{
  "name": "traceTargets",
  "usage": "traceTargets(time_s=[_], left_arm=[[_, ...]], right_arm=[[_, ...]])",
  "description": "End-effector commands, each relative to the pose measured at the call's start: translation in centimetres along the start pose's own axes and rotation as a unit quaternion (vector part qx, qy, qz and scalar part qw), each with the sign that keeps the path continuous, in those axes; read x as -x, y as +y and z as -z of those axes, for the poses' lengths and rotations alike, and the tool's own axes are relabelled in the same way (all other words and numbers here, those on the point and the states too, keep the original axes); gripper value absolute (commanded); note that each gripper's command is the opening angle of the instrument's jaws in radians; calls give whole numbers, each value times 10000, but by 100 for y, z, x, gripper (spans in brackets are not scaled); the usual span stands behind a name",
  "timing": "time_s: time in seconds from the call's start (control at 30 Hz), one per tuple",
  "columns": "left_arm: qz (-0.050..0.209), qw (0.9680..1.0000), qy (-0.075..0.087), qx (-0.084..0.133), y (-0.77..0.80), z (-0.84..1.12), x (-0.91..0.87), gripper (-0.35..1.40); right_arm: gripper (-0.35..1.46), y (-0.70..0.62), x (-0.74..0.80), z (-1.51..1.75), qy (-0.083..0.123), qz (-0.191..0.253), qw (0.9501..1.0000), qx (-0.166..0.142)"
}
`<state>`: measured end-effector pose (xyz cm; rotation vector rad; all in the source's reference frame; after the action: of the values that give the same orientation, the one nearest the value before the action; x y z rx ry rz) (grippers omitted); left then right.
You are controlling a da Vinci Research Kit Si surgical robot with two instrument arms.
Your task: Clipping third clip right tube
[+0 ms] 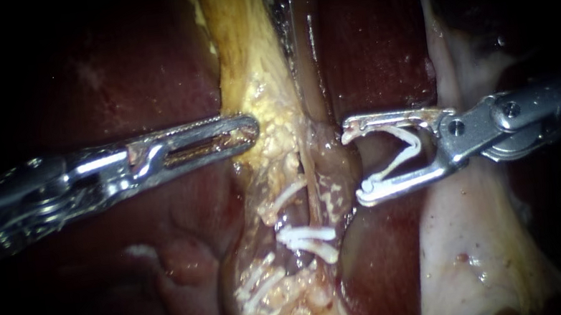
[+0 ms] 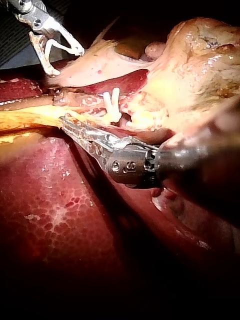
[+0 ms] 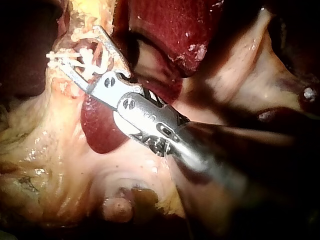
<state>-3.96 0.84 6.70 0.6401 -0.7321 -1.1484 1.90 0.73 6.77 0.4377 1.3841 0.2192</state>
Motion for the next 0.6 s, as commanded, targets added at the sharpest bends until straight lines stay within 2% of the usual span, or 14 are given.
traceTargets(time_s=[0.03, 0.07, 0.1, 0.17, 0.27, 0.43, 0.6], left_arm=[[1, 10000, 9, -9, 0, 3, 2, -35], [4, 10000, 35, -39, 1, 9, 5, -35], [9, 10000, 17, -10, 1, 14, 8, -35], [22, 10000, -5, 32, 2, 29, 16, -35], [65, 9999, -136, 66, 2, 61, 28, -35], [123, 9995, -284, 76, -5, 96, 37, -35], [161, 9993, -332, 56, -18, 113, 38, -35]], right_arm=[[60, -1, 3, -2, -1, -51, 10000, 8], [60, -3, 7, -5, -1, -185, 9998, 16], [60, -6, 14, -10, 4, -544, 9985, 6], [60, -10, 31, -21, 25, -1170, 9931, -33], [60, -9, 57, -39, -53, -1681, 9857, -103], [58, 1, 93, -67, -187, -2117, 9771, -140], [57, 16, 116, -90, -223, -2338, 9720, -114]])
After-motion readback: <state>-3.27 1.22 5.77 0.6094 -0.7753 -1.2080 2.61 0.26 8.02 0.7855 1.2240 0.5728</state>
